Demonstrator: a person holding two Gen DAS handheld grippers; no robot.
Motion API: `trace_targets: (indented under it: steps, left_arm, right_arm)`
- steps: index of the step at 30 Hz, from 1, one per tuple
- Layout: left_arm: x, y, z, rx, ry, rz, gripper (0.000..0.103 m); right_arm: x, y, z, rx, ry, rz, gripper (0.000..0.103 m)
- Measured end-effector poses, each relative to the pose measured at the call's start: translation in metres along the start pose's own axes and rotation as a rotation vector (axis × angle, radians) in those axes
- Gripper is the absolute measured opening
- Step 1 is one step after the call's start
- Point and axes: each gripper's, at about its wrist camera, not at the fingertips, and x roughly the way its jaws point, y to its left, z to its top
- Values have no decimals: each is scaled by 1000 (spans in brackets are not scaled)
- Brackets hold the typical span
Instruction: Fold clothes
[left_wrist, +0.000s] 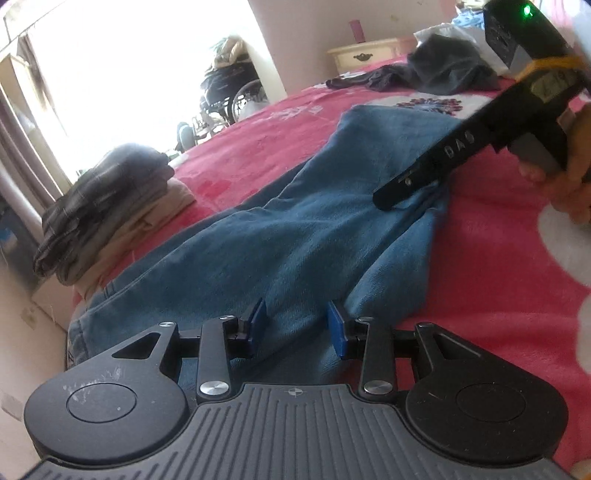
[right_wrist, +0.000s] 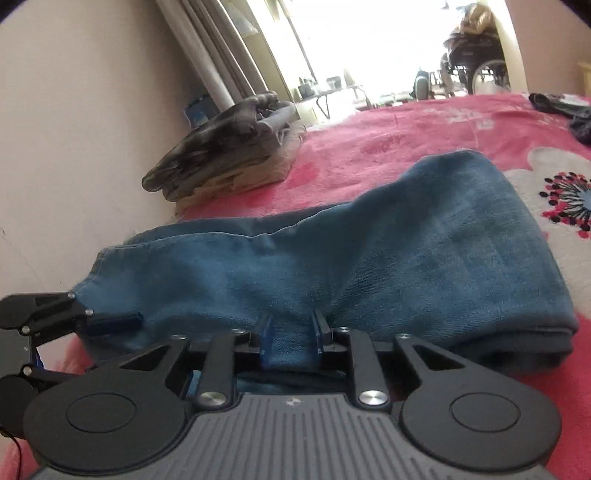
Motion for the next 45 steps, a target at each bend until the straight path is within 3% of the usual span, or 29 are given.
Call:
trace_targets:
  steps: [2,7,10,12,14,17,18,19,21,24,26,30,36,40,45]
  left_arm:
    - [-5,5,6,-27,19,-19,36]
    - [-22,34,15,-162,-29,-68,38]
    - [-8,51,9,-251,7,-16,40]
    - [7,62,-2,-307,52,17,42]
    - [5,70,-2,-353,57,13,41]
    - [-3,72,6,-354,43,21,41]
    - [-6,72,9,-353,30,16,41]
    - [-9,72,14,-356,15,7,41]
    - [-9,74,21,-368,-16,-16,42]
    - [1,73,36,-404,-53,-55,42]
    - [17,70,44,-421,-43,-60,42]
    - [47,64,50,-409,15,-15,42]
    - [62,68,41,-435,57,20,42]
    - [62,67,40,-432,59,26,42]
    - [64,67,40,-428,60,27,44]
  right_arm:
    - [-8,7,15,0,6,-6,24]
    - [-34,5,43,-15,-139,-51,25]
    - [-16,-28,41,73,-95,-156,25]
    - [-7,-50,35,139,-66,-164,17]
    - [-5,-65,34,193,-45,-153,18]
    - [-30,-72,49,237,-86,-145,30]
    - [-41,-79,53,267,-118,-150,42]
    - [-52,-88,57,304,-152,-157,48]
    - [-63,-111,62,386,-177,-177,48]
    - [-57,-148,58,536,-111,-167,49]
    - [-50,-167,44,657,-61,-126,49]
    - [-52,-183,19,813,-79,-24,48]
    - [-73,-195,3,984,-17,45,48]
    - [-92,-192,-12,1034,-48,2,48]
    - [-90,-195,-19,1064,-31,12,50]
